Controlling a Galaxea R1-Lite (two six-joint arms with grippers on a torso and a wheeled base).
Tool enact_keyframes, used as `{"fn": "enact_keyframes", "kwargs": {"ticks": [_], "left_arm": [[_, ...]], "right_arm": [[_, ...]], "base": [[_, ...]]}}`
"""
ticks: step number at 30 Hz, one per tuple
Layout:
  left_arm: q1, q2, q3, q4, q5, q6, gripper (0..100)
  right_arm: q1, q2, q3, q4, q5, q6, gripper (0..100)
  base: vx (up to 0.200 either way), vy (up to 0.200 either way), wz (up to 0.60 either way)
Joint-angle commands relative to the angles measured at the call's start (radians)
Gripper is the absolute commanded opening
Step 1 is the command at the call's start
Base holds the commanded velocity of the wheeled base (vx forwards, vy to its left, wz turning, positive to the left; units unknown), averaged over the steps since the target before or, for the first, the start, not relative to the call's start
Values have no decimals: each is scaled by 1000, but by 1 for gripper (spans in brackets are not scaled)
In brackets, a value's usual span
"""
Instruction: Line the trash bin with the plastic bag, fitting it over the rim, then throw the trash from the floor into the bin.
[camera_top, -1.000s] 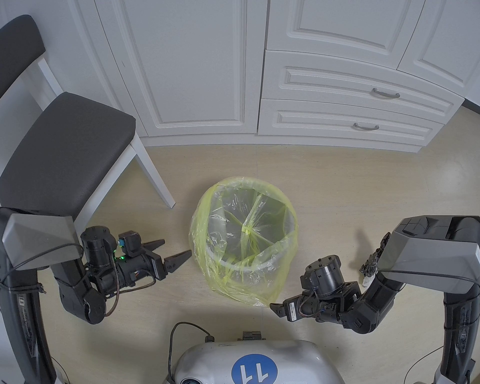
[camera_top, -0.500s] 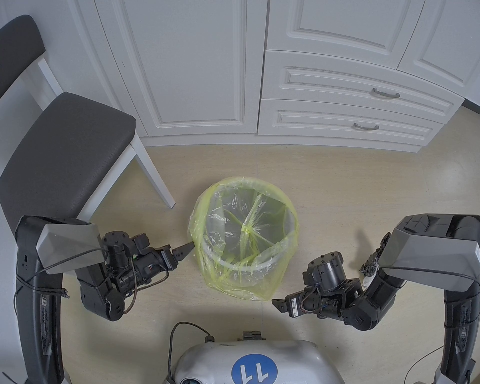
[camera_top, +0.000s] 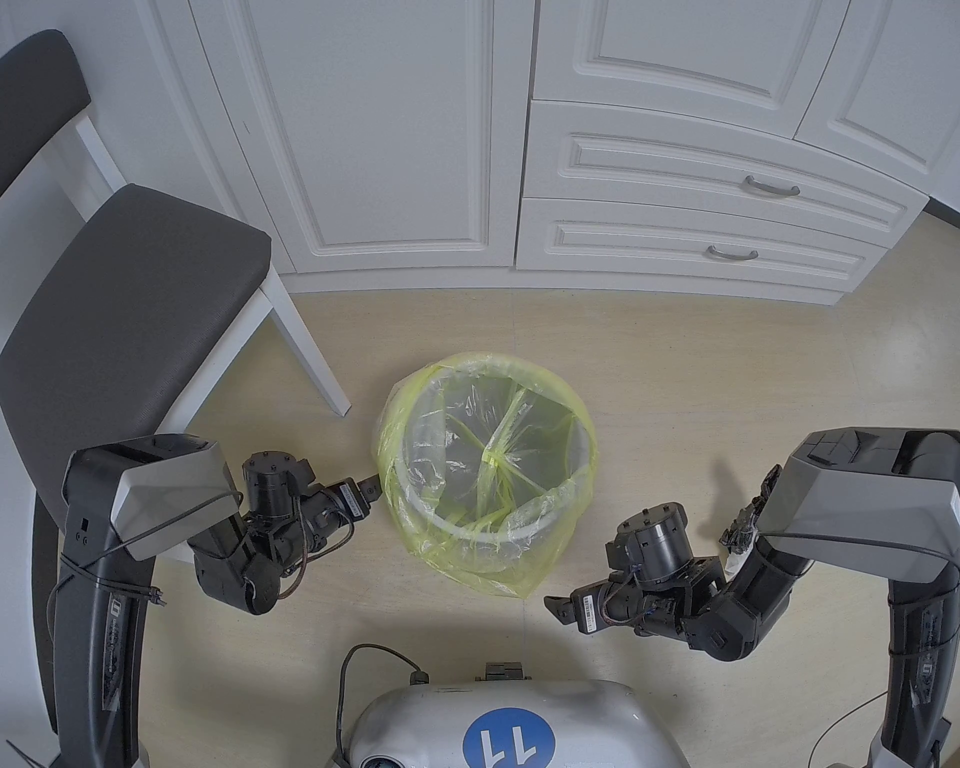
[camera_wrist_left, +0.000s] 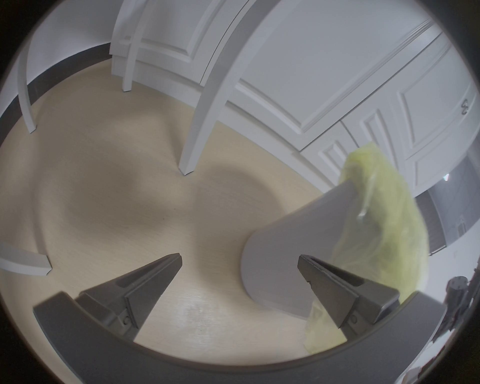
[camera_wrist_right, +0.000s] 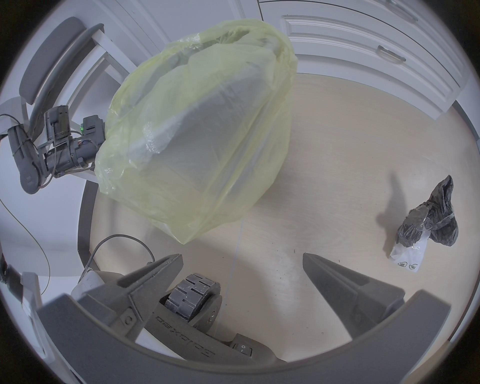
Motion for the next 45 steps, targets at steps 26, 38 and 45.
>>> {"fn": "enact_keyframes", "kwargs": {"ticks": [26,38,45], "left_arm": [[74,-249,323,-235,-228,163,100],[-7,-203,342,-242,-241,163,100],[-1,-189,317,-235,-236,160,100]], "right_arm": [[10,-28,15,0,0,-17,100],[12,-26,16,0,0,-17,100],[12,-20,15,0,0,-19,100]], "base": [[0,0,0],[0,0,0],[0,0,0]]}}
